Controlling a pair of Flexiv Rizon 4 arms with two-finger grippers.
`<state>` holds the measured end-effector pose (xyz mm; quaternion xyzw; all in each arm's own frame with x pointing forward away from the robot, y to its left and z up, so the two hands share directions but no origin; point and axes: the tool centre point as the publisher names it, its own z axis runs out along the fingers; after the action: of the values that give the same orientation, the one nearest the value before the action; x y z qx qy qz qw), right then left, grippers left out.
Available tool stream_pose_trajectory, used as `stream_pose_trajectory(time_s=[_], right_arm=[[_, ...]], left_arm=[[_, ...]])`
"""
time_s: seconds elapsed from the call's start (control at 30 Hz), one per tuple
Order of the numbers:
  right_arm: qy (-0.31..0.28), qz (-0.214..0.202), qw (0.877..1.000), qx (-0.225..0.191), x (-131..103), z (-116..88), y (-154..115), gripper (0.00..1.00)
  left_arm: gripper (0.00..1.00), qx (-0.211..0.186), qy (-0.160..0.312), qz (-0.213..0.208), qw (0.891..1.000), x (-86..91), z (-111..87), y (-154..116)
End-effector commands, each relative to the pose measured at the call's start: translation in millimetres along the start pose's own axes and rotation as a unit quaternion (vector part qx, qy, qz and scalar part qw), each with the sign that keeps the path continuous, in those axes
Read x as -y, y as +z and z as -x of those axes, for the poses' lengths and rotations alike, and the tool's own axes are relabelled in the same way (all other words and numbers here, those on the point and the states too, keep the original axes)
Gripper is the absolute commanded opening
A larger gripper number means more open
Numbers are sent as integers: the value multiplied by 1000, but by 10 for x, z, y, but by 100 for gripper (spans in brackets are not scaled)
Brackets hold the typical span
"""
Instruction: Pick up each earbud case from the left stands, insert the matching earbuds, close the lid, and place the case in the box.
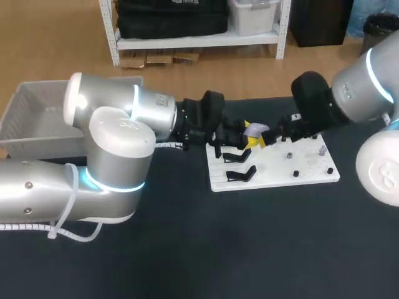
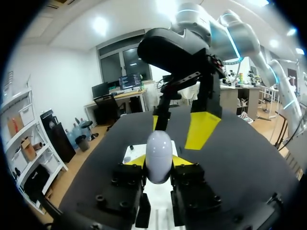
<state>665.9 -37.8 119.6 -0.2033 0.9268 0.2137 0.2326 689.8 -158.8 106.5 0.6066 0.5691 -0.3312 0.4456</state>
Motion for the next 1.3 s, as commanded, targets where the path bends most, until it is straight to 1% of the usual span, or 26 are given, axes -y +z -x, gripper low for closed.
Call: stream_pose_trajectory(time_s=[0.03,0.33,0.63,0.73,0.8,0.87,0.9,0.93,1.1,1.27,1.3], right_arm=[[1,-3,1000,-1,34,31,-11,100],[5,-8,1000,2,72,72,-20,100],[6,-16,1000,9,100,107,-73,100],[13,-35,999,8,200,55,-135,100],[13,-59,998,5,292,13,-188,100],[8,-88,996,-3,386,-25,-247,100],[-8,-104,994,-2,428,-47,-278,100],[-10,-114,993,-7,473,-65,-309,100],[-24,-174,984,-37,721,-157,-398,100],[-34,-214,975,-57,918,-244,-416,100],[-41,-239,968,-59,947,-250,-427,100]], left_arm=[[0,7,1,0,1000,40,-15,-14],[0,10,1,-6,1000,103,-17,-11],[0,11,-4,-15,1000,173,-79,-15],[0,20,-9,-16,1000,186,-89,-40],[0,35,-15,-14,999,180,-87,-76],[0,56,-22,-11,998,169,-79,-119],[0,67,-26,-11,997,168,-68,-142],[0,80,-31,-10,996,166,-55,-166],[0,139,-49,-4,989,141,49,-276],[0,166,-54,-9,985,135,174,-346],[0,171,-58,-11,984,134,194,-356]])
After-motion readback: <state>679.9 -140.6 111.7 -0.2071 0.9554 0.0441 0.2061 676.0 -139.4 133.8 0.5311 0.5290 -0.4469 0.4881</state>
